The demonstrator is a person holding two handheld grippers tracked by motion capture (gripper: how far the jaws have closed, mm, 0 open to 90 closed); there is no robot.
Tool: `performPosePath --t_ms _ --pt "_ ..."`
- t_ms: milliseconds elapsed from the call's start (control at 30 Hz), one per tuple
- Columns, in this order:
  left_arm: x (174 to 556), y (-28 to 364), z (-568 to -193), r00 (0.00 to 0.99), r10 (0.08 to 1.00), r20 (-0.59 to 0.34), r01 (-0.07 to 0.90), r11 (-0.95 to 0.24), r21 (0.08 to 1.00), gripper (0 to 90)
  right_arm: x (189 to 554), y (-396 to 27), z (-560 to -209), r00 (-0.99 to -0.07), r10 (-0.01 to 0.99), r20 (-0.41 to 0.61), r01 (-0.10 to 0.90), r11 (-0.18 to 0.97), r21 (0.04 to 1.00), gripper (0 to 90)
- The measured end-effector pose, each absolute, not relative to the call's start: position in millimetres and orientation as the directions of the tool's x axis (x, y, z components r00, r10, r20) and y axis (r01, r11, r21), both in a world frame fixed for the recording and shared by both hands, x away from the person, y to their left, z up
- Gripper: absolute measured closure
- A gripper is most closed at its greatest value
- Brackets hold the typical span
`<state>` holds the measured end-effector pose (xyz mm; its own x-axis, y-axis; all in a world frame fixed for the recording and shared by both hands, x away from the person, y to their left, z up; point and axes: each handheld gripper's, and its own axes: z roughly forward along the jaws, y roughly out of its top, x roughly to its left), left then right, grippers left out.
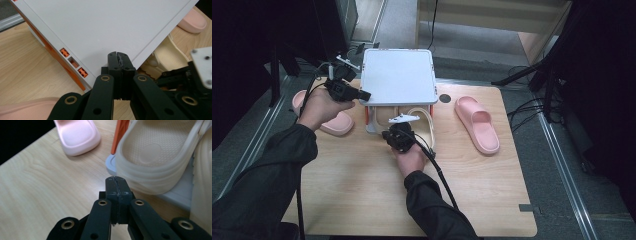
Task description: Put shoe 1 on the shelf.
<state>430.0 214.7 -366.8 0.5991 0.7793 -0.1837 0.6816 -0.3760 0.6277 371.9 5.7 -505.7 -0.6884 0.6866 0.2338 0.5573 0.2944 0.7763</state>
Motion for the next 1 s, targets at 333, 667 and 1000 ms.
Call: performPosePath --t_ms 333,667,1000 --pt "431 216 -367 0.598 0.779 -0.188 0.685 -0.375 0.625 89.8 339 -18 -491 -0.756 0.617 0.216 0.505 0.341 0.793 90.0" --pt "432 215 -367 0.583 0.785 -0.207 0.699 -0.356 0.620 89.8 311 -66 -487 -0.778 0.602 0.176 0.478 0.386 0.789 90.0" --pt "432 214 -366 0.584 0.788 -0.194 0.699 -0.366 0.615 89.8 302 -110 -495 -0.752 0.639 0.163 0.499 0.389 0.774 90.0"
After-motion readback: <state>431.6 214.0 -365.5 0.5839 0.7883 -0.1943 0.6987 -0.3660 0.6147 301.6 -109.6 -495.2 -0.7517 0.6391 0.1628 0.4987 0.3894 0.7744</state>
